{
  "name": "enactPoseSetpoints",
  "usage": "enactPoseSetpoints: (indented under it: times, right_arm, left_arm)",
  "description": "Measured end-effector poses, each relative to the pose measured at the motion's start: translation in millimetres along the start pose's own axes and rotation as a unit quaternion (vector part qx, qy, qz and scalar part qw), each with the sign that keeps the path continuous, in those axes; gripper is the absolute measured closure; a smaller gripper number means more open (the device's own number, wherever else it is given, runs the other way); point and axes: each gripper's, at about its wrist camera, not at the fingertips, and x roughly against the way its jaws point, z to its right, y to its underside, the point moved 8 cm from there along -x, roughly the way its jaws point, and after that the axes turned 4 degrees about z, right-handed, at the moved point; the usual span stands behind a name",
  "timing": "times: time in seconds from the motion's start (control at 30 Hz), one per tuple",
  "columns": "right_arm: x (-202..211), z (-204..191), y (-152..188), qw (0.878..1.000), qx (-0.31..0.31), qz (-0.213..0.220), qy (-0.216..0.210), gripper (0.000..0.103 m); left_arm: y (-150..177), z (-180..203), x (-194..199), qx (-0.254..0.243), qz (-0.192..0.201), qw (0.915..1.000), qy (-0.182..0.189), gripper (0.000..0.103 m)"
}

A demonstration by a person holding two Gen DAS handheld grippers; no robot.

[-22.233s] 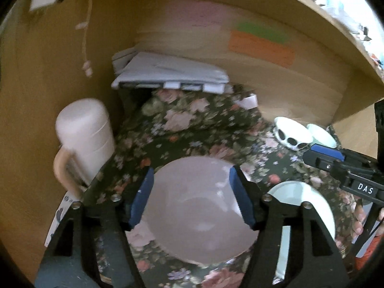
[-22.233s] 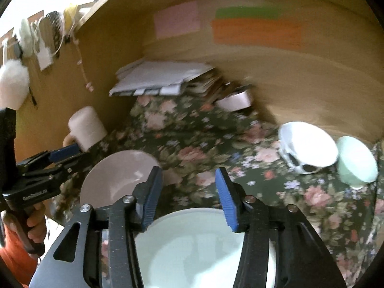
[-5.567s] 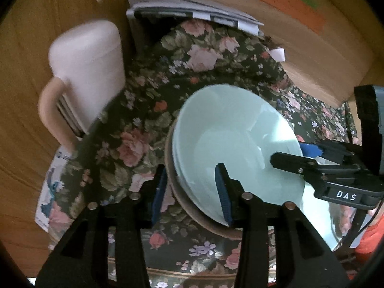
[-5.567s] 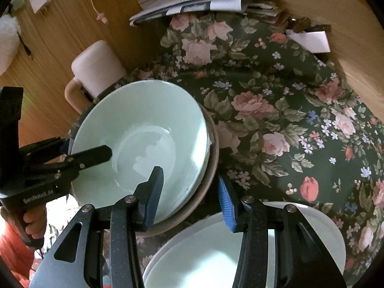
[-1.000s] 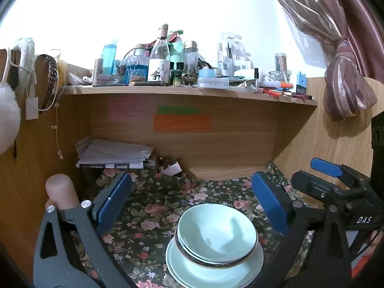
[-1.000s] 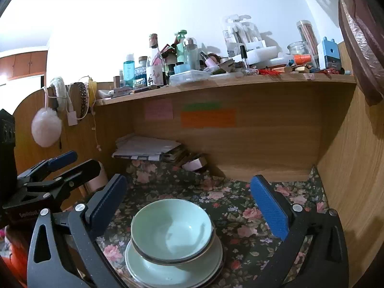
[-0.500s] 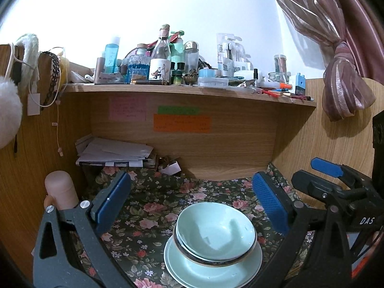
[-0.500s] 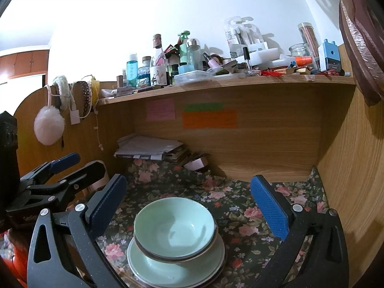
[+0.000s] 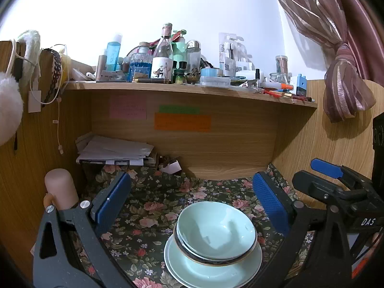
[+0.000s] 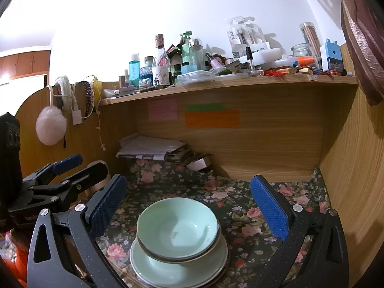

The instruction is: Organize plates and bowls

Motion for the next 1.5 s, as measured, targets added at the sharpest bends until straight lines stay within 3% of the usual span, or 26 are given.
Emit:
enactPoseSetpoints:
  times: [1.5]
  right_arm:
    - [-10.4,8.6,5.0,1.000,-0.015,-0.010,0.009,0.000]
  left_arm:
    - [9.0,1.8,-16.3,0.024,-0.030,0.9992,0.004,0.000]
